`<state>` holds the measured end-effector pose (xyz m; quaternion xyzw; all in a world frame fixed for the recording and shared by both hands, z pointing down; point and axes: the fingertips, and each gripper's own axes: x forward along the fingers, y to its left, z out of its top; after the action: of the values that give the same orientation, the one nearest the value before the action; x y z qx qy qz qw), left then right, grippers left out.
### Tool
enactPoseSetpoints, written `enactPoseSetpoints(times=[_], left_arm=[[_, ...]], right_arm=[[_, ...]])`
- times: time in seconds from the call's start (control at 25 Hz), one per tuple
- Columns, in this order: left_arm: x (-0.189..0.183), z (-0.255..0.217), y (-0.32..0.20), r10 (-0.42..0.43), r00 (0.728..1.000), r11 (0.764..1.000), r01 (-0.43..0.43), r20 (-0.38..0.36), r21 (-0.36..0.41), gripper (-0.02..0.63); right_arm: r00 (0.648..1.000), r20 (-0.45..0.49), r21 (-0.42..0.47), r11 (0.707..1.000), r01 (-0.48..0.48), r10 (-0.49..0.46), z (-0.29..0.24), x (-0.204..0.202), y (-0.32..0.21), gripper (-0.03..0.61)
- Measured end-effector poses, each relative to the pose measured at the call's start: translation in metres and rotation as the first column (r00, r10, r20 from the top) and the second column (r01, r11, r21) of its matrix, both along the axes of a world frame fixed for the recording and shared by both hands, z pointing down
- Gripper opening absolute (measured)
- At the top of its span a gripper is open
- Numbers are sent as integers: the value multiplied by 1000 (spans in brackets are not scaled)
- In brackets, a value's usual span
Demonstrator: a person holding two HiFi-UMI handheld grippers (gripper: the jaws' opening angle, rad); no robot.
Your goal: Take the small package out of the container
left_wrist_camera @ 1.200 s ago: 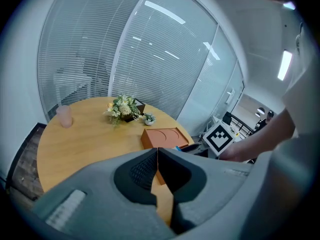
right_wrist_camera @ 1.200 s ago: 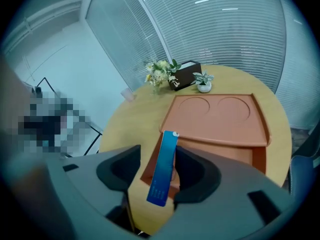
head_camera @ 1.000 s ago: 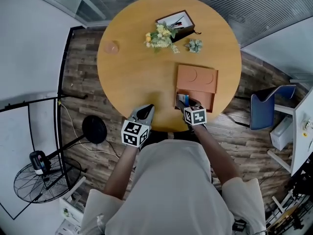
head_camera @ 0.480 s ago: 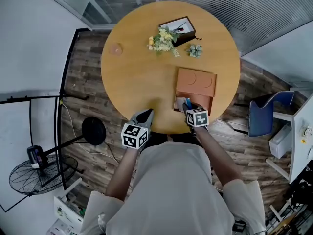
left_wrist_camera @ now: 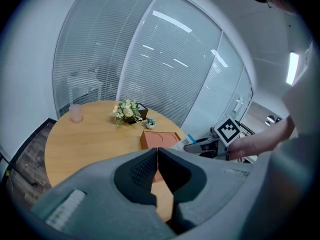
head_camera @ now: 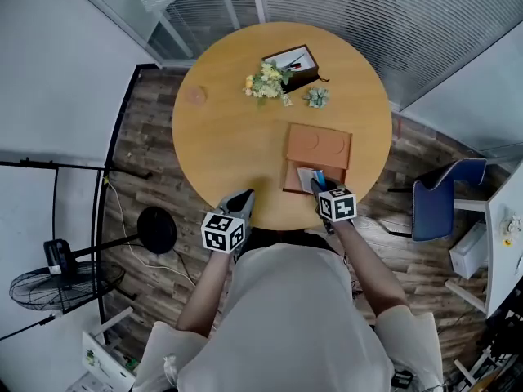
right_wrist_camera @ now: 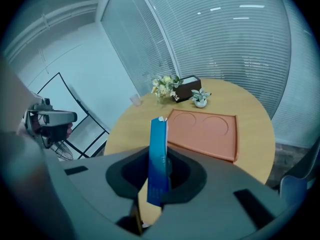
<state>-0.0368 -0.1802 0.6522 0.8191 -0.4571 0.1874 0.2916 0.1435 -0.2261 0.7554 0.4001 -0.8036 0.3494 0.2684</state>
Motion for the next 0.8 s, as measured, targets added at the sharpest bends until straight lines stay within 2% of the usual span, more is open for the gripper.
enactPoseSetpoints(times=[0.16,0.36,0.64,0.8], left_arm=[[4,-11,7,9,1000,1000,-10,9,24,19],[3,-30,13,22,1000,998,-21,-19,52,20],[-11,-81,12,78,995,987,-68,-62,147,18],[-22,-107,18,130,988,975,-111,-85,192,20]], right_arm=[[1000,-4,75,997,7,-7,-28,13,3,54],[1000,-6,195,981,-15,17,-78,23,6,52],[996,-38,363,930,-66,85,-151,21,18,52],[988,-44,426,897,-116,149,-185,11,38,51]])
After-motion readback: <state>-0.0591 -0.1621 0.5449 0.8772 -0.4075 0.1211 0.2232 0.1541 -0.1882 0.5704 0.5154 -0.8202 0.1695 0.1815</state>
